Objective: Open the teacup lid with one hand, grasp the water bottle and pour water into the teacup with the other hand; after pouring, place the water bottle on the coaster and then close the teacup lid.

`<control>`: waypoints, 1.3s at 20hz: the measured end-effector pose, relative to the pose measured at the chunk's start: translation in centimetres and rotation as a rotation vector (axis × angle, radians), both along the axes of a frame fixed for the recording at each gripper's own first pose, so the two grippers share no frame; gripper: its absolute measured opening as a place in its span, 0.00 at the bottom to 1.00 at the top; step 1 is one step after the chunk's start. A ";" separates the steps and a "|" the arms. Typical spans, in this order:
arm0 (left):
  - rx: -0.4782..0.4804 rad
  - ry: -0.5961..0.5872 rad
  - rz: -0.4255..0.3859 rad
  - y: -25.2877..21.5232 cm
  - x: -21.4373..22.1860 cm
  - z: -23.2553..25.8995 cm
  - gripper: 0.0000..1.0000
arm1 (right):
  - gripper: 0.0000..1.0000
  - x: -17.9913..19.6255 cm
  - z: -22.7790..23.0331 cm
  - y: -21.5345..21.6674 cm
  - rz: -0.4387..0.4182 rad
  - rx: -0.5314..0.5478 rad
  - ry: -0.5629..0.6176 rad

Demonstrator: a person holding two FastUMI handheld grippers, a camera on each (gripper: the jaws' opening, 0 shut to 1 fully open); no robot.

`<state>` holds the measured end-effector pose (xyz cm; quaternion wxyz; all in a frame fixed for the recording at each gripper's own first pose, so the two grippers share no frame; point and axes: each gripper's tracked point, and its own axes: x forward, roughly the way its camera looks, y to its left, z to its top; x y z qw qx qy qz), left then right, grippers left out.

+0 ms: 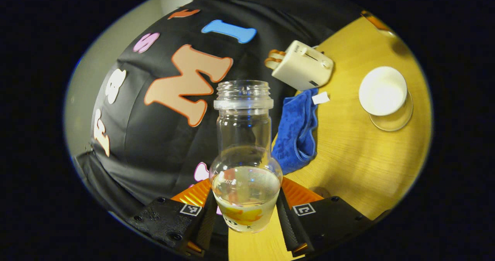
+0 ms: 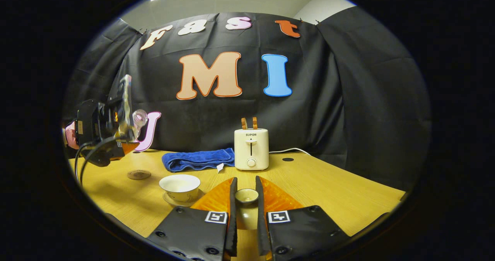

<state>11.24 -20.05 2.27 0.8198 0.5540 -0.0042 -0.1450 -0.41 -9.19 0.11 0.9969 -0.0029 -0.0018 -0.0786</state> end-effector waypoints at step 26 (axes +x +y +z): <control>0.679 -0.110 -0.201 -4.5 -0.1 -2.4 0.70 | 0.24 -0.1 0.0 -0.7 -0.015 0.000 0.003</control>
